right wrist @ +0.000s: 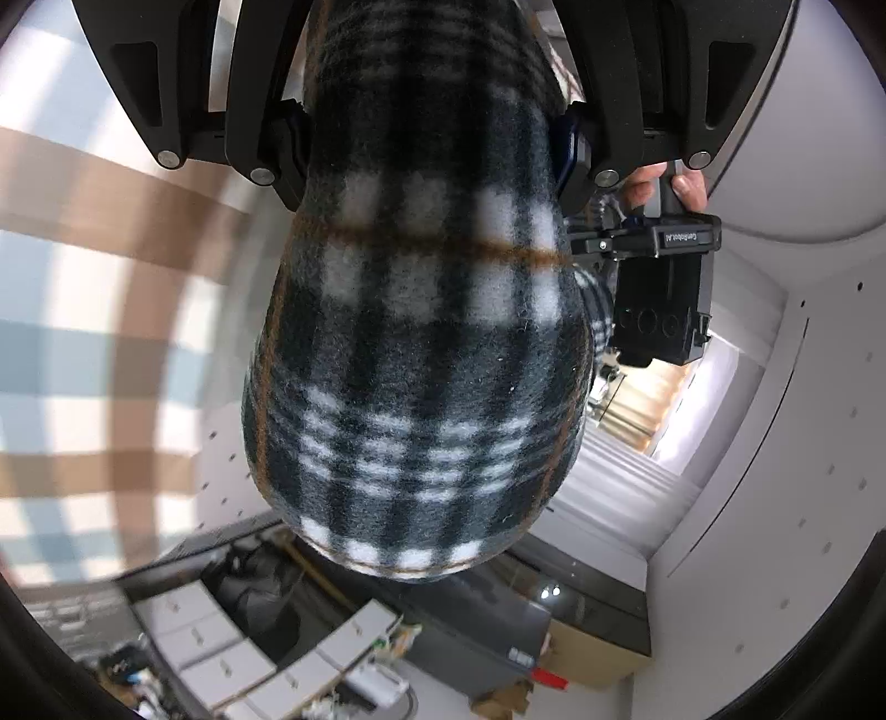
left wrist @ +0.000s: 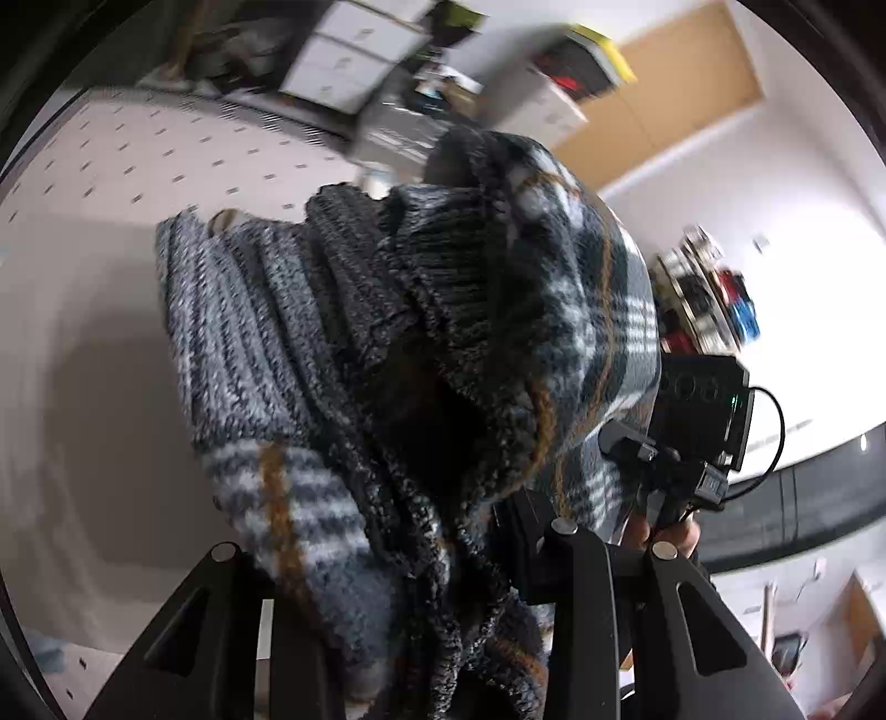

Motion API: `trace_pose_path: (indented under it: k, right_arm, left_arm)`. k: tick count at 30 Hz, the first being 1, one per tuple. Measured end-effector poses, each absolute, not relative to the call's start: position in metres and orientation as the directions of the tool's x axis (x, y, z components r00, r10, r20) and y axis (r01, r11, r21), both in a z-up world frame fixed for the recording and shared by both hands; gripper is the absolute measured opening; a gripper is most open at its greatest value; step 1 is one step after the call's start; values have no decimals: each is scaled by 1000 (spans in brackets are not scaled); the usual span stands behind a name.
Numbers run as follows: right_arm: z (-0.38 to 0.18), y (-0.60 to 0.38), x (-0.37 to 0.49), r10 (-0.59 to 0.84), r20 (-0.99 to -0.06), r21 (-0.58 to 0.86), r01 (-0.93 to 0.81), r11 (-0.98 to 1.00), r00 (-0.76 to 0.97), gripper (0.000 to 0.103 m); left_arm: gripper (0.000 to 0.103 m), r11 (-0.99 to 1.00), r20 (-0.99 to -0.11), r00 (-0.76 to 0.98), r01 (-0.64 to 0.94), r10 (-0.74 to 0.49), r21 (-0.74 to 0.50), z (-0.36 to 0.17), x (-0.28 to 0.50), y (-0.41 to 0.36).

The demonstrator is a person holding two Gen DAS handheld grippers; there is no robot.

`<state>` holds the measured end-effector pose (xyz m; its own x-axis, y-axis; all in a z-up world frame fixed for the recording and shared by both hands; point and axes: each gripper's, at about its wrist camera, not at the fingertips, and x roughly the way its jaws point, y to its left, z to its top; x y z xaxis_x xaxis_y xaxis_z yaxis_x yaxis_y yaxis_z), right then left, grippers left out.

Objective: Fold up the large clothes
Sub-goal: 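Carry the lifted plaid bundle away from the bed with both tools, then lower the plaid bundle onto the grey cabinet top and open both tools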

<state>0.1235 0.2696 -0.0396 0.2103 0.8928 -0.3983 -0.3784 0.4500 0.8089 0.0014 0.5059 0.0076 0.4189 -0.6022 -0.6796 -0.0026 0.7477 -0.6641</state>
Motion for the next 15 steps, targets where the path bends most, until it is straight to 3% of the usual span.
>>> trace_pose_path:
  k: [4,6,9,15]
  right_arm:
    - [-90,333,138,877,-445,830,-284,480,181,63]
    - [-117,358,138,844,-512,807,-246,537,162,66]
    - [-114,380,125,795,-563,719,-340,606,225,71]
    - [-110,386,117,723,-645,644,-333,689,248,75]
  left_arm:
    - [33,763,-713,462,-112,-527,-637,-46,2,556]
    - [33,706,-689,488,-188,-536,-682,-77,-3,572]
    - [39,631,-637,533,-227,-558,-742,-104,-18,583]
    - [44,694,-654,669,-282,-352,-662,-73,-64,608]
